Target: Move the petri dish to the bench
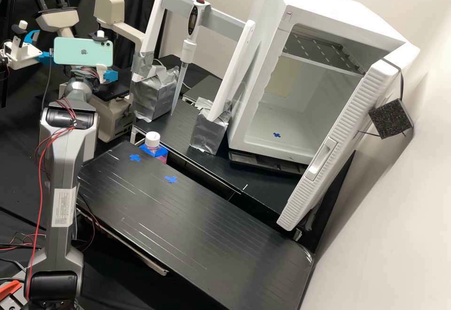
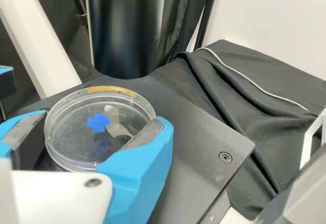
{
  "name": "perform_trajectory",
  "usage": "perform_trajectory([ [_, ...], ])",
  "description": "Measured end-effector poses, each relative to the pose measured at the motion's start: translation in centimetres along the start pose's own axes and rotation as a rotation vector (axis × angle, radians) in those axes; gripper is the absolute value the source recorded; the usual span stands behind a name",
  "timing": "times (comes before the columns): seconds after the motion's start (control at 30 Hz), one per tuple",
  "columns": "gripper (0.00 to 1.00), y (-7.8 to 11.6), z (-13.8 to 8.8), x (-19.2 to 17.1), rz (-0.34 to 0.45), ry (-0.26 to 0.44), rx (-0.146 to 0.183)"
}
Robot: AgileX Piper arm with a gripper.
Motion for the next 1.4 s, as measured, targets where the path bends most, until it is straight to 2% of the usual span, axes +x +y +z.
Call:
perform_trajectory([
  [0.27, 0.00, 0.4, 0.3, -1.4, -0.020, 0.015, 0.008],
  [0.33, 0.00, 0.8, 0.3, -2.2, -0.020, 0.020, 0.033],
  [0.5, 0.00, 1.6, -0.1, -3.7, -0.008, 0.040, 0.067],
  [0.53, 0.00, 1.8, -0.1, -4.0, -0.005, 0.046, 0.091],
  [0.57, 0.00, 1.8, -0.2, -4.3, -0.005, 0.057, 0.091],
  [0.63, 0.00, 2.1, -0.4, -4.7, 0.006, 0.071, 0.038],
  [0.67, 0.00, 2.2, -0.5, -5.0, 0.009, 0.078, 0.057],
  [0.87, 0.00, 2.2, -0.5, -5.2, 0.010, 0.081, 0.044],
  [1.0, 0.00, 2.2, -0.4, -5.2, 0.010, 0.071, 0.055],
  [1.07, 0.00, 2.0, -0.2, -5.0, 0.008, 0.061, 0.047],
  [1.1, 0.00, 2.0, -0.2, -5.0, 0.007, 0.058, 0.057],
  [1.4, 0.00, 0.9, 0.7, -4.0, -0.022, 0.018, 0.030],
])
